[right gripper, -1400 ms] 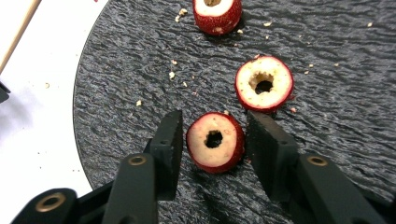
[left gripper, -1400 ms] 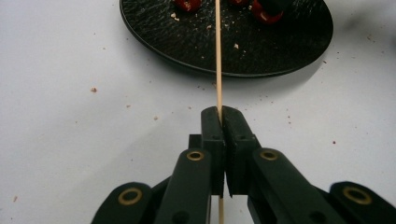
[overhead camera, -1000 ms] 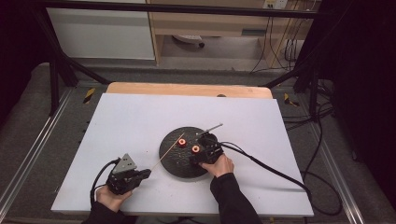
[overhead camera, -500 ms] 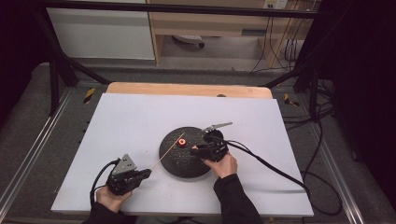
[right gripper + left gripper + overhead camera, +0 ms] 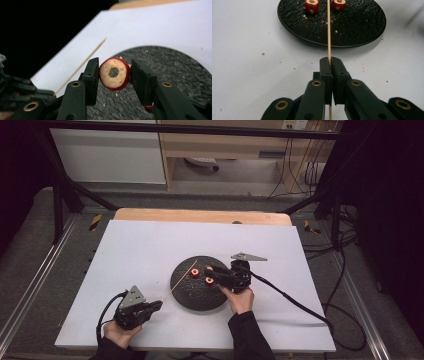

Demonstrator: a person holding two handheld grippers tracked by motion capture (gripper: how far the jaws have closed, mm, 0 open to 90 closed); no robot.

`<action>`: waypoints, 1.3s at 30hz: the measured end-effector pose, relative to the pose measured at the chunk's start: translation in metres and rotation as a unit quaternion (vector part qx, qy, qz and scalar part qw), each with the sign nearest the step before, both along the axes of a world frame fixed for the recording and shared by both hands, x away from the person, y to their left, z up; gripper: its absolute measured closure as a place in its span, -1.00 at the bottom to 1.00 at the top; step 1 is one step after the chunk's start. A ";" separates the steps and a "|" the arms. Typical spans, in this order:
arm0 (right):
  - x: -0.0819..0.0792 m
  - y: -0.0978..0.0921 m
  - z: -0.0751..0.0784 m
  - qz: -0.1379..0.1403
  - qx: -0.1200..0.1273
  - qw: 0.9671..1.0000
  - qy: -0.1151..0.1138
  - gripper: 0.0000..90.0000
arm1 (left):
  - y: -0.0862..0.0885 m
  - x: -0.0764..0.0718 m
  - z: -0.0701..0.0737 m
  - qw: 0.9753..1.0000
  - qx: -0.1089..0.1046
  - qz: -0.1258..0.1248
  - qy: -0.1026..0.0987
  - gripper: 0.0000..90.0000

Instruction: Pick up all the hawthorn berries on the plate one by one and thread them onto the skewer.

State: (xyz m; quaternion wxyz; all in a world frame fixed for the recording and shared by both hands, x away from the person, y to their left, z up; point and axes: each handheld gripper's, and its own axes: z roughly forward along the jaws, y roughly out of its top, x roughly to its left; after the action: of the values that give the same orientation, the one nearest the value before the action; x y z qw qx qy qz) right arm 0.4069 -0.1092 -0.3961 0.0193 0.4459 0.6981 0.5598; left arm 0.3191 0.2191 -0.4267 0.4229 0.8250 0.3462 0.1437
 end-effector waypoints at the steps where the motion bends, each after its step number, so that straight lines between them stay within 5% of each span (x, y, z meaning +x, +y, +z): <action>1: -0.001 0.000 -0.001 -0.010 0.024 1.000 -0.011 0.33 | 0.000 0.000 0.000 1.000 -0.001 0.002 0.000 0.94; 8: -0.004 0.003 -0.002 -0.037 0.065 0.996 -0.049 0.33 | 0.000 -0.002 0.000 1.000 -0.005 0.004 -0.001 0.94; 15: -0.001 0.007 -0.003 -0.072 0.120 0.986 -0.086 0.33 | -0.002 -0.004 0.000 1.000 -0.012 0.005 -0.001 0.94; 25: 0.006 0.009 -0.004 -0.099 0.166 0.975 -0.108 0.33 | -0.006 -0.006 0.000 0.999 -0.033 0.006 -0.009 0.94; 34: 0.008 0.008 -0.003 -0.109 0.188 0.970 -0.110 0.33 | -0.014 -0.009 0.004 0.998 -0.061 0.011 -0.012 0.94; 39: 0.008 0.007 0.000 -0.117 0.206 0.964 -0.120 0.33 | -0.024 -0.009 0.006 0.997 -0.071 0.004 -0.010 0.94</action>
State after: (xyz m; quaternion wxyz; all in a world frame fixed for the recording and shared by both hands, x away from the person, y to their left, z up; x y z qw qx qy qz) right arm 0.4151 -0.1025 -0.3961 0.0757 0.4483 0.5035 0.7347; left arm 0.3102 0.1949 -0.4211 0.4830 0.7900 0.3550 0.1289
